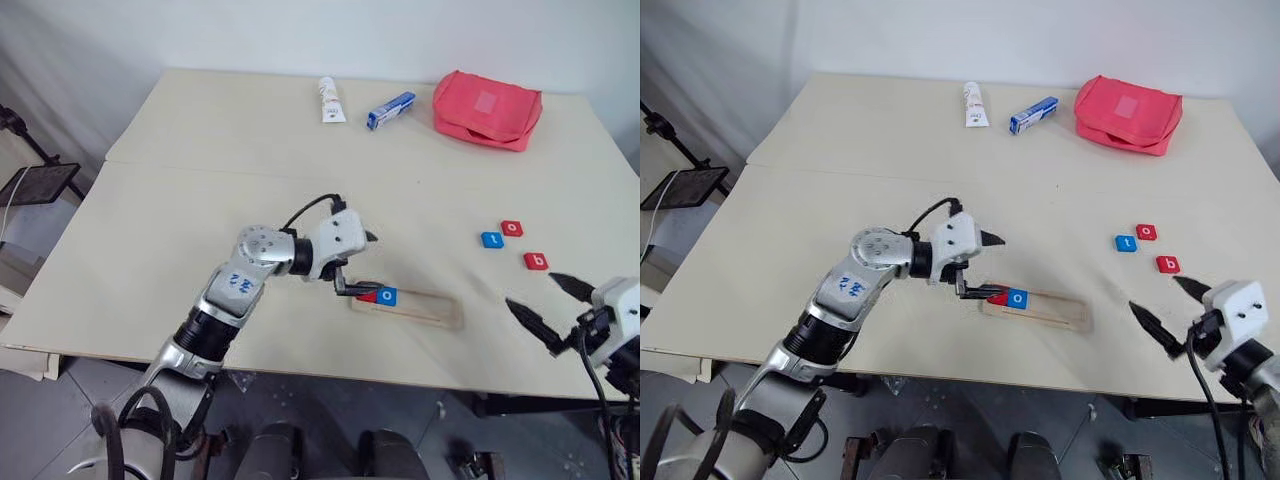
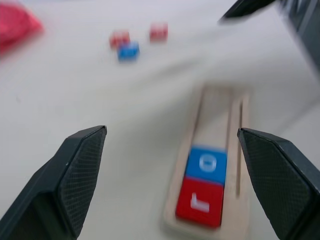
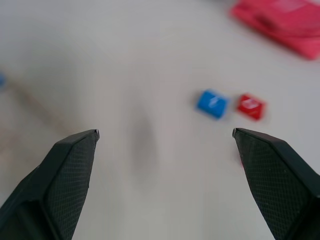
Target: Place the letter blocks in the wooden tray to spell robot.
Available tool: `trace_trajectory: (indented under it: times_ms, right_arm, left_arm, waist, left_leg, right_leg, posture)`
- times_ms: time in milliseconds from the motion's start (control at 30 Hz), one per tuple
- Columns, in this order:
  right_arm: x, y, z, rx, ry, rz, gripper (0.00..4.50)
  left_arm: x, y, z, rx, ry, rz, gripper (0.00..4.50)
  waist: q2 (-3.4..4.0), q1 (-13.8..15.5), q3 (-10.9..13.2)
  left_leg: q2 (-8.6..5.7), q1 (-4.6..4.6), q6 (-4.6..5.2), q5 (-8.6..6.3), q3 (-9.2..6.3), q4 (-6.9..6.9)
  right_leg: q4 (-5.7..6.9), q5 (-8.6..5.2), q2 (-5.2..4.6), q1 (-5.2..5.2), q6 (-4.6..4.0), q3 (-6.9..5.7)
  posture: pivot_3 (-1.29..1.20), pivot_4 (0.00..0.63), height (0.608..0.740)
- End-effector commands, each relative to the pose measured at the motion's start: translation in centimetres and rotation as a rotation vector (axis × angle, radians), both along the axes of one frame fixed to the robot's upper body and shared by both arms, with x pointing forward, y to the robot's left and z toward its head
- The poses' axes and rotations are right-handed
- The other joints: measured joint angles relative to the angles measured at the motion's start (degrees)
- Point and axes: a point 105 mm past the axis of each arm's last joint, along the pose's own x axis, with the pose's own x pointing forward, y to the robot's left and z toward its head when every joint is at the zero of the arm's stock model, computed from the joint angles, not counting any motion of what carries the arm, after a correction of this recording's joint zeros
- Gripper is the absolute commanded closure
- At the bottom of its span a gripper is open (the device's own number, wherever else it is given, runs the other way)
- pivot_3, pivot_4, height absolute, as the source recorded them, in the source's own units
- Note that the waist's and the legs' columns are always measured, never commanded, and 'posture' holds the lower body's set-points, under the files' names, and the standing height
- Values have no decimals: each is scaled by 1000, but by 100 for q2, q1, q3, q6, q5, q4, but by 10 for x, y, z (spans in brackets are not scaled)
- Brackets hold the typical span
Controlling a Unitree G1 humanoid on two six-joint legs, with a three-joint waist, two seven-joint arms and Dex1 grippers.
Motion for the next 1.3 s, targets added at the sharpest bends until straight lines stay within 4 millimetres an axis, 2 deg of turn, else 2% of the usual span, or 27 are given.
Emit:
trace_trajectory:
  times_ms: [33, 167, 367, 567, 900, 1200, 1300]
  right_arm:
    - [5, -4, 4, 34, -37, -108, 0]
    - [15, -11, -10, 30, 20, -197, 0]
    - [23, -21, -18, 38, 45, -294, 0]
    - [30, -29, -20, 54, 69, -350, 0]
    - [32, -12, -17, 129, 112, -259, 0]
    - [31, -15, -11, 130, 91, -268, 0]
    - [31, -16, -10, 128, 90, -266, 0]
  left_arm:
    - [-2, 20, 16, -109, -107, -79, 39]
    - [-6, 36, 8, -110, -108, -154, 39]
    - [-18, 54, -5, -121, -115, -238, 39]
    - [-8, 58, -9, -124, -171, -170, 39]
    - [-13, 60, -5, -191, -154, -171, 39]
    - [-18, 70, -13, -140, -99, -201, 39]
    - [-23, 76, -22, -84, -84, -233, 39]
  waist:
    - [2, -5, -1]
    - [3, -3, -2]
    - [6, -19, -3]
    - [6, -19, -3]
    - [6, -22, -4]
    - [6, -23, -4]
    - [6, -27, -4]
  left_leg:
    - [0, 3, -1, 0, 1, -1]
    - [-8, 4, 1, 0, 6, 0]
    - [-7, 8, 2, 0, 5, -2]
    - [-7, 9, 2, 0, 7, -1]
    - [-5, 9, 2, -1, 7, -2]
    - [-5, 9, 3, -1, 6, -2]
    - [-5, 9, 2, -1, 7, -2]
  right_leg:
    - [1, 0, 1, 0, 0, -1]
    - [5, 0, -2, 0, 0, 0]
    - [16, 0, -2, -3, 0, -1]
    - [19, 0, -2, -2, 0, 0]
    - [22, 0, -2, -4, 0, 0]
    - [22, 0, -1, -4, 0, 0]
    - [22, 0, -2, -5, 0, 0]
  posture:
    - [0, 150, 740]
    - [0, 150, 740]
    - [0, 150, 740]
    - [0, 150, 740]
    - [0, 150, 740]
    - [0, 150, 740]
    - [0, 150, 740]
